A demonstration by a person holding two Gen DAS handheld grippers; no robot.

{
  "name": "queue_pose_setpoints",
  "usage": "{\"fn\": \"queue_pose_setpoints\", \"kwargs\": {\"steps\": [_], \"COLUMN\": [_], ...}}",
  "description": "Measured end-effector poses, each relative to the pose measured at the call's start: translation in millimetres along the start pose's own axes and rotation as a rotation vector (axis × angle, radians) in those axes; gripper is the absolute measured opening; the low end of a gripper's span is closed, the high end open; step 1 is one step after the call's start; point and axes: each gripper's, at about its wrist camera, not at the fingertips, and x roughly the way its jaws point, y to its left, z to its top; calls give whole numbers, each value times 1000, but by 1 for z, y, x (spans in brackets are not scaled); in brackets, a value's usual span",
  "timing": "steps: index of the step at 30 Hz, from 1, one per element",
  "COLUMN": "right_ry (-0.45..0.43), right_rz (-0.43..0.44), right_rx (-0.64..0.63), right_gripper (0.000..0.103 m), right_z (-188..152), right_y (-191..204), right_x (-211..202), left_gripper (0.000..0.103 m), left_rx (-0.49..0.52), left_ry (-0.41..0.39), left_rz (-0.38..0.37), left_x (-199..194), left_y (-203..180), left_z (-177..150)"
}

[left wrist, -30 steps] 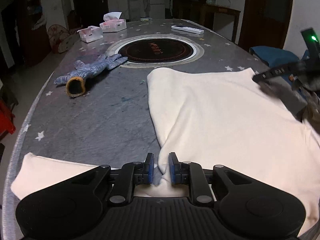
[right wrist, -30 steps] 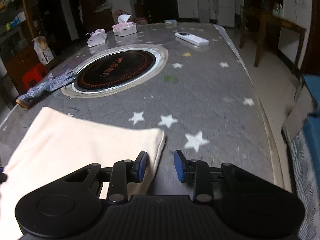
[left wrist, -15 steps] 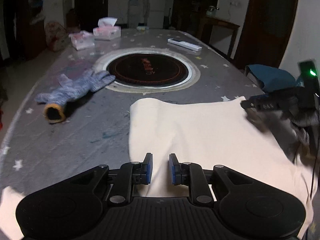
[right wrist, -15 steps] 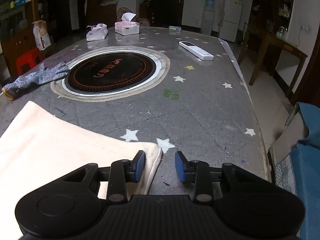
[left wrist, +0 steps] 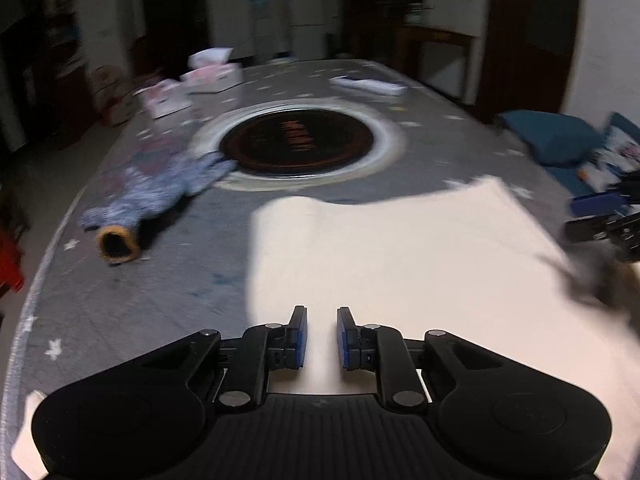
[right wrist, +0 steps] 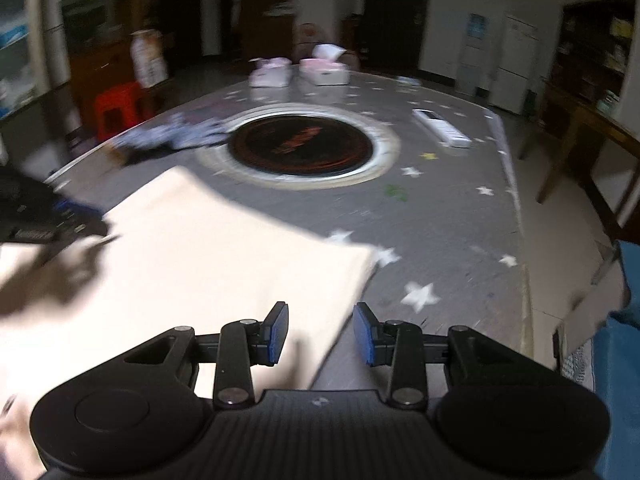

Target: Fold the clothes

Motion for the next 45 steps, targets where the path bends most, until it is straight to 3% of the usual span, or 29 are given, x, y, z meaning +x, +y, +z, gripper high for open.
{"fn": "queue_pose_setpoints", "kwargs": {"steps": [5, 12, 19, 24, 30, 40, 45], "right_ry": [7, 10, 5, -21, -17, -29, -44], "right_rz": [49, 47, 65, 44, -71, -353, -336], "right_rx": [-98, -175, -220, -73, 116, 406, 448], "right_gripper": [34, 34, 34, 34, 34, 36, 38], "right_z": [-32, -71, -104, -116, -123, -156, -166], "right_y": [41, 78, 109, 83, 24, -51, -67], "right_x": [-27, -49, -68, -89, -81, -92, -93], "left_gripper": [18, 18, 18, 19, 20, 27, 30], "left_rx": [87, 197, 254, 240, 266, 293, 307], "left_ry": [-17, -30, -34, -55, -65, -39, -40], "left_rz": [-54, -118, -106, -128, -176, -193, -213], "left_x": [-24, -46, -47, -53, -47, -39, -38], "left_y": [-30, -62, -72, -73, -92, -105, -116], "left_z": [-19, -60, -71, -60, -53, -55, -54]}}
